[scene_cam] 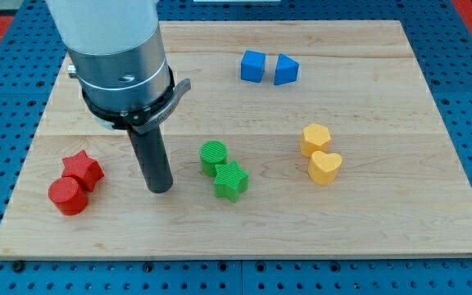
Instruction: Move the green star along with green circle towards center left
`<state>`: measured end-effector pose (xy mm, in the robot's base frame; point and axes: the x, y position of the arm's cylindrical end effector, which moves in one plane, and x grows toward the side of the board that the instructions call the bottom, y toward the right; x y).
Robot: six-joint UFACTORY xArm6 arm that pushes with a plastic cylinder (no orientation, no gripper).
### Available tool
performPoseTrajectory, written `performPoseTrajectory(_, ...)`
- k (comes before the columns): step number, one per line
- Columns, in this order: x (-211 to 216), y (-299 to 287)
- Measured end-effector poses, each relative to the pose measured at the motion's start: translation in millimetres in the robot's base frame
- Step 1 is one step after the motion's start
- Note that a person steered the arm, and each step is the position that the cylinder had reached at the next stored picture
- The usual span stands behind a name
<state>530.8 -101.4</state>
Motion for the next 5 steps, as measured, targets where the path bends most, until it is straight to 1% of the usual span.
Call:
performPoseTrajectory(2,1,8)
performPoseTrajectory(5,1,51)
